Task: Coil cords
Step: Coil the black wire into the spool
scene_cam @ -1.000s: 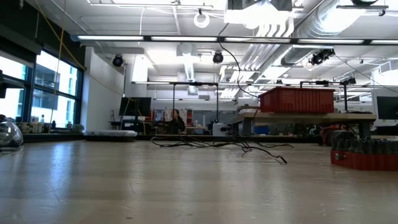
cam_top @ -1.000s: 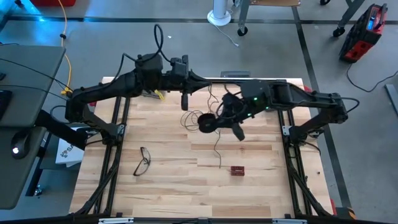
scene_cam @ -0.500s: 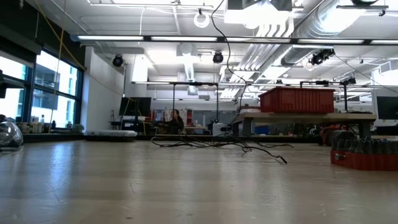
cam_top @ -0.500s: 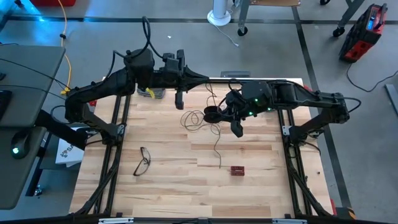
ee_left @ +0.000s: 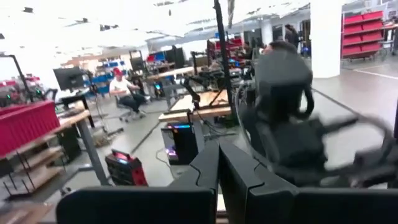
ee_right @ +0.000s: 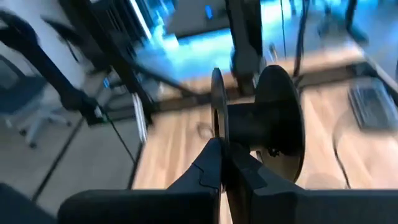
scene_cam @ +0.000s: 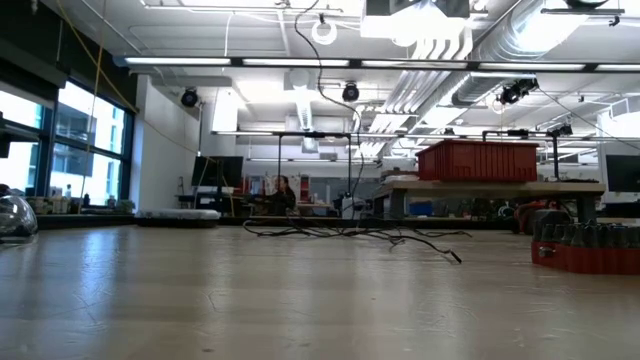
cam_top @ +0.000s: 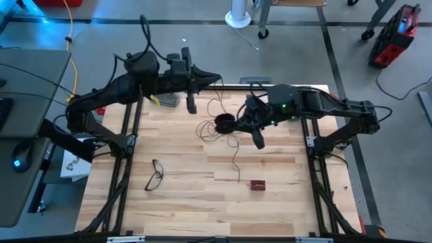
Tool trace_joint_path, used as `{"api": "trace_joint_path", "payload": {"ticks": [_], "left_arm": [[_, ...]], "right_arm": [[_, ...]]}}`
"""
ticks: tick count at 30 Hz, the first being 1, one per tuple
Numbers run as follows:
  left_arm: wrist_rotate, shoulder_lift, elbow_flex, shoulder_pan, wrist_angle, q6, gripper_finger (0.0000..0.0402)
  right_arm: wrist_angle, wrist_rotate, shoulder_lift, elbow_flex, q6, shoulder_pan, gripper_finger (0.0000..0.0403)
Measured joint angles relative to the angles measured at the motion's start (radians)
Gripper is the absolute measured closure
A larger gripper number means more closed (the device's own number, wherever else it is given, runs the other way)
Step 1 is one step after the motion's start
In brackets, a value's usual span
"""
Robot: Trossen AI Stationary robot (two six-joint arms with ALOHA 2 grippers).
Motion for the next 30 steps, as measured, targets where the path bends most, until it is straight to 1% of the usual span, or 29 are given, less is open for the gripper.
{"api": "trace_joint_path", "payload": {"ticks": [5, 9, 14, 18, 21, 25, 30], "left_arm": [[0.005, 0.012, -0.003, 0.009, -0.036, 0.001, 0.0401], [0.009, 0.012, -0.003, 0.027, -0.031, -0.022, 0.0401], [0.092, 0.012, -0.003, 0.035, -0.035, -0.119, 0.0401], [0.124, 0.012, -0.003, 0.018, -0.035, -0.144, 0.0401], [0.124, 0.006, -0.003, 0.008, -0.024, -0.12, 0.0401], [0.106, -0.004, -0.003, 0.014, 0.027, -0.125, 0.0401], [0.103, 0.005, -0.003, 0.015, 0.083, -0.125, 0.0401]], "right_arm": [[0.208, -0.071, -0.001, 0.0, -0.02, 0.0, 0.0403], [0.369, -0.094, -0.001, 0.0, -0.021, -0.006, 0.0403], [0.507, -0.097, -0.001, 0.0, -0.017, -0.034, 0.0403], [0.523, -0.096, -0.002, 0.0, 0.005, -0.059, 0.0403], [0.483, -0.1, -0.002, 0.0, 0.007, -0.062, 0.0403], [0.479, -0.141, -0.003, 0.0, 0.005, -0.06, 0.0403], [0.474, -0.132, -0.002, 0.0, 0.014, -0.06, 0.0403]]}}
